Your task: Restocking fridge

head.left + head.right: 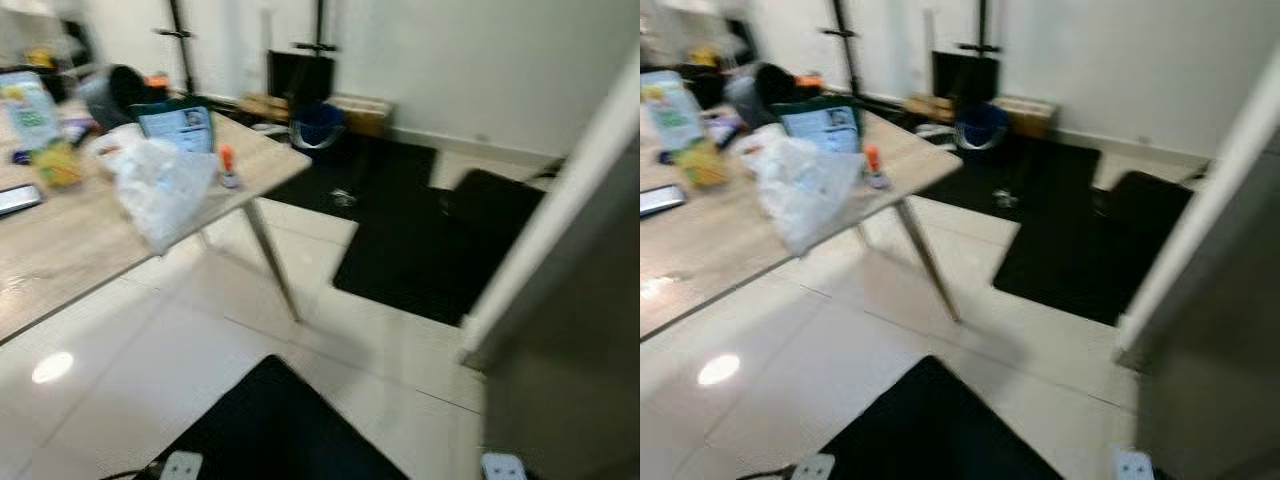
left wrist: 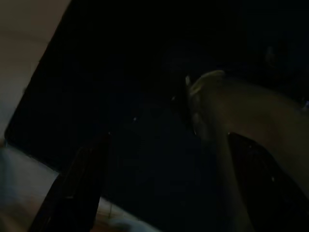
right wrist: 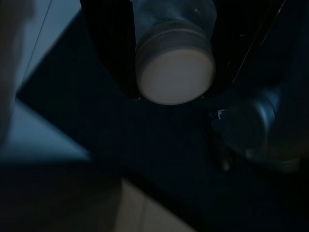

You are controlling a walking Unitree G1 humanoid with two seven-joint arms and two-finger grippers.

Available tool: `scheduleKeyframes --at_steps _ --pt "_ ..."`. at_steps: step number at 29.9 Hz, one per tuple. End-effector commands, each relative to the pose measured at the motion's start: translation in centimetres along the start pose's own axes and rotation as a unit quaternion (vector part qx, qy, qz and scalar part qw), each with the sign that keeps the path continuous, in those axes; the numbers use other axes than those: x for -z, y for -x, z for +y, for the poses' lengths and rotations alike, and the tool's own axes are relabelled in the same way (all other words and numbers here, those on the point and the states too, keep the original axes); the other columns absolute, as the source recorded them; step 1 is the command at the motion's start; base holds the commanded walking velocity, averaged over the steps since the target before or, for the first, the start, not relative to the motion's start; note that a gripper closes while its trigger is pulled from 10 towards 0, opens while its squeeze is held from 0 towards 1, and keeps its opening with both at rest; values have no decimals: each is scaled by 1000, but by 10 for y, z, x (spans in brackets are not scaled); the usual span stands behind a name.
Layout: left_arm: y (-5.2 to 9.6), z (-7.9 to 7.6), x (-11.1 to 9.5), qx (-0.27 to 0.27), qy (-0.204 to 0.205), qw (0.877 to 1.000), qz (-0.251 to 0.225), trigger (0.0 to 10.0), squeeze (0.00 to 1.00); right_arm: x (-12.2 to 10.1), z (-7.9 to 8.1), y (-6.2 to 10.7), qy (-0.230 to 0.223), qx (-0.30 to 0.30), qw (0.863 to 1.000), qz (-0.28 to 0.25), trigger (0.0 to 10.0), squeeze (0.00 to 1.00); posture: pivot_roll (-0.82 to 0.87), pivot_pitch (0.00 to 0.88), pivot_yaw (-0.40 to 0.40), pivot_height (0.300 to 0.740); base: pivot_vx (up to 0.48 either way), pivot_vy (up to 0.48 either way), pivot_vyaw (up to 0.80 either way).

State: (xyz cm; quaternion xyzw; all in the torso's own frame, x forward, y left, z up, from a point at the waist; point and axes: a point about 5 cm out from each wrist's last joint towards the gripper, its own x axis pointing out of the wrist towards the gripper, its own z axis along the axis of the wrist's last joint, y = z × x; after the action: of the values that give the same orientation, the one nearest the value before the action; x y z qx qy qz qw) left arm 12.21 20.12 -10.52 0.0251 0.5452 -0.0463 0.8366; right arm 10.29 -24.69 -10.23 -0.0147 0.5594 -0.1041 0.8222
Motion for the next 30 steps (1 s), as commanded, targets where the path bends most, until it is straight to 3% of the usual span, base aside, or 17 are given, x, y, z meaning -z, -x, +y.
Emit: scheduleKeyframes --at_steps 1,9,19,30 --pt "0 -6 10 10 -2 1000 19 10000 0 -7 -1 -1 -4 0 1000 -9 10000 0 70 0 2 740 -390 0 -800" --pt "0 -6 10 10 -1 1000 19 10000 0 -5 -1 0 -5 1 1000 -7 10000 0 69 0 2 740 -391 0 -778" --pt "0 -6 10 9 2 1000 17 10000 0 -8 -1 -1 -6 0 1000 -13 10000 0 68 0 3 740 -358 0 0" --pt "1 -3 8 3 4 1000 12 10000 0 -7 -1 -1 -8 -1 1000 -12 10000 0 68 0 3 740 0 0 0"
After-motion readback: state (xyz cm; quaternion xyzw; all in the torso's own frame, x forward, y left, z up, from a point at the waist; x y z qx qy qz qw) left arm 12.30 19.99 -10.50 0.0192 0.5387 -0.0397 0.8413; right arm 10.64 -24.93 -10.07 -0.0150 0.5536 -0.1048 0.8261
